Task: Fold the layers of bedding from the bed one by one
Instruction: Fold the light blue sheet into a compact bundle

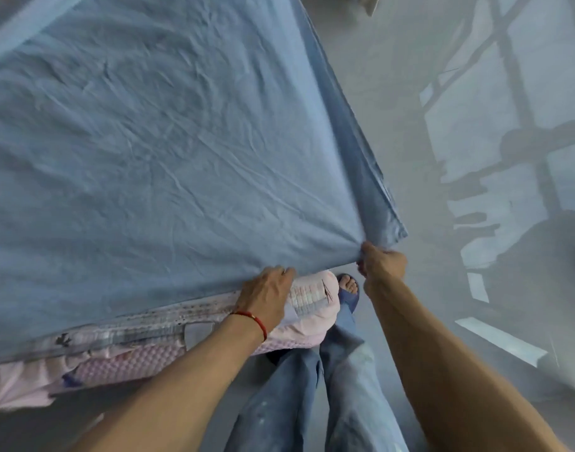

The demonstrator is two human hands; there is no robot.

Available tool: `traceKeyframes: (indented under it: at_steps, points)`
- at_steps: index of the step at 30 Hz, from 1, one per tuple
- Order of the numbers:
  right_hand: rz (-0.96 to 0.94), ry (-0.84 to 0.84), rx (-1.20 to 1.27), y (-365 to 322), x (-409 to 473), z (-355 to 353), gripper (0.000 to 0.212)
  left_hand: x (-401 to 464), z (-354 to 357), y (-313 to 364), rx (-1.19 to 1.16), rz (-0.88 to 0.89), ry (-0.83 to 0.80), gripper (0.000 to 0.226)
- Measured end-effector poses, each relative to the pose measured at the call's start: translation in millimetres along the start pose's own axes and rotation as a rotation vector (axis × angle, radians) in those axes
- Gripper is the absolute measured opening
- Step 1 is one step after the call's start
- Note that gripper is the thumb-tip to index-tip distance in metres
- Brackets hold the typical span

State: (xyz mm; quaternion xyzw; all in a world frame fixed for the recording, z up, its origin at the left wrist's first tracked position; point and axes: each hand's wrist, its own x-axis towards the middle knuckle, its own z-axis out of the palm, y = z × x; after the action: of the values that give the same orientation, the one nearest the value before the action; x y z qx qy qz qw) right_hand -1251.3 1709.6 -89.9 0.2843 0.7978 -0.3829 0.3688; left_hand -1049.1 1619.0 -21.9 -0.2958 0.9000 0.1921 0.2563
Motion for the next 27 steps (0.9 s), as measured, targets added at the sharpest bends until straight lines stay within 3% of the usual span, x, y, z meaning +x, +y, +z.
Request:
traceKeyframes:
  at_steps: [3,7,11,14,21,24,27]
  points:
    - [-0.047,-0.073,-0.363,0.6,10.6,-20.8,0.006,-17.6,-5.4,3.8,-0.096,-0.073,-0.19,0.036]
    - [-0.282,-0.234,-0.605,-41.7,-57.4,-37.5,0.014,-43.0,-44.3,3.3,-0.235,-0.149,-0.093,0.037]
    - [-0.431,-0.35,-0.646,-79.6,-122.3,-43.5,0.012,-54.7,-105.4,-5.0,-0.341,-0.185,0.036,0.046]
    - [-0.594,-0.401,-0.645,-119.5,-161.5,-46.3,0.015,-59.5,-164.2,-6.2,-0.437,-0.192,0.237,0.05]
    - [-0.96,-0.554,-0.661,-247.1,-188.9,-10.8,0.021,-16.3,-267.0,-1.8,-0.571,-0.238,0.574,0.046]
    - [-1.02,-0.662,-0.615,-319.8,-181.4,10.4,0.02,24.6,-316.0,4.8,-0.655,-0.337,0.558,0.041]
    - [-1.002,-0.753,-0.588,-374.8,-176.4,16.1,0.02,53.6,-359.3,20.3,-0.746,-0.407,0.426,0.042]
